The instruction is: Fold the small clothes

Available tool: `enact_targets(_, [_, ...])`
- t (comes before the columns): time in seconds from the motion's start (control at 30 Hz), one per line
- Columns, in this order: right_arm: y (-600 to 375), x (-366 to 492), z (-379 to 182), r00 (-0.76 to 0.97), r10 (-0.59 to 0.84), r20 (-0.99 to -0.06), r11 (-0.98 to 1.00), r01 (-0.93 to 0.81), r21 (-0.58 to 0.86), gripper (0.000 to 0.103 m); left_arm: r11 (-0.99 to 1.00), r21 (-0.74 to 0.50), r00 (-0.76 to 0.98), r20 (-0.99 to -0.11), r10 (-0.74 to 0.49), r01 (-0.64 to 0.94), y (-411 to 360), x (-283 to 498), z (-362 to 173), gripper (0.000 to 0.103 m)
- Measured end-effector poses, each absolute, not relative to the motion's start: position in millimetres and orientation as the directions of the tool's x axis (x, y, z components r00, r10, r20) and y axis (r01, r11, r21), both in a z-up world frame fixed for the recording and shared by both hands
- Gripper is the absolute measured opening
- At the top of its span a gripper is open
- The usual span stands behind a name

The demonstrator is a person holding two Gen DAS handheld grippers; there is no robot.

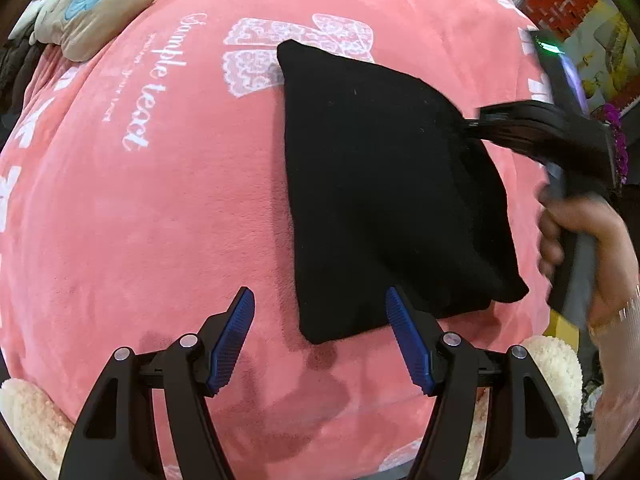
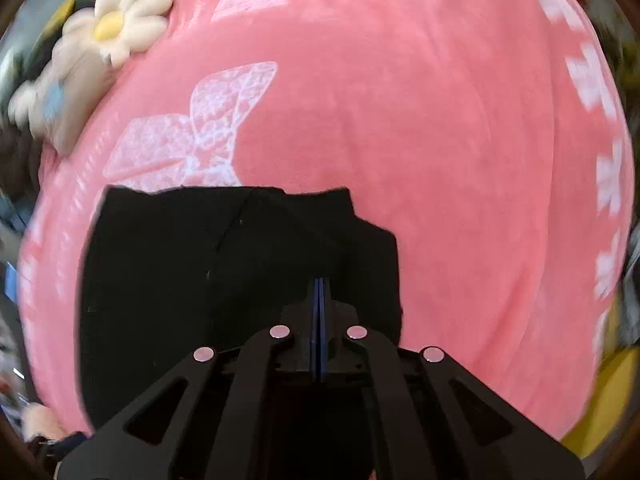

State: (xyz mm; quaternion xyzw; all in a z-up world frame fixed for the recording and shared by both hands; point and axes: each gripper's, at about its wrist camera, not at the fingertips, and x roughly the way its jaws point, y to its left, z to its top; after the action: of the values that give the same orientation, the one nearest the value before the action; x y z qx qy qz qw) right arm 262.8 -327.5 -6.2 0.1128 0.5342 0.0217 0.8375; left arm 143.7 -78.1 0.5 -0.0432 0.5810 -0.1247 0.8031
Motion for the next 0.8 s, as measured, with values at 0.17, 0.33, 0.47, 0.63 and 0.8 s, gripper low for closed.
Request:
enact_targets(0.17, [-317, 186, 12, 0.440, 0.228, -0.869, 0.957, 0.062, 0.282, 0.033, 0.968, -0.190, 0.322, -0.917, -0.235, 0.165, -80, 143, 5, 0.067])
enact_targets(0.33, [-298, 148, -4, 0.421, 0.200, -0.885, 0.969, 0.048, 0.242, 0.018, 0.970, -0.181, 0.304, -0.926, -0.224, 0.164, -83, 137, 1, 0.067])
enact_targets(0.47, [-298, 134, -37, 0.345, 0.106, -0.933, 0.986, 0.084, 0.143, 0.011, 0.971, -0.162, 0.311, -0.927, -0.211, 0.175, -84, 131, 2, 0.067])
enact_targets(0.63, [-307, 135, -11, 0.385, 0.159, -0.909, 0.970, 0.109, 0.216, 0.015, 0.973, -0.147, 0.305, -0.932, -0.197, 0.179, -86, 129, 2, 0.067])
enact_targets(0.8, [-330, 178, 9, 0.436, 0.224, -0.871, 0.942, 0.134, 0.309, 0.020, 0.962, -0.215, 0.266, -0.930, -0.254, 0.168, -90, 137, -7, 0.070])
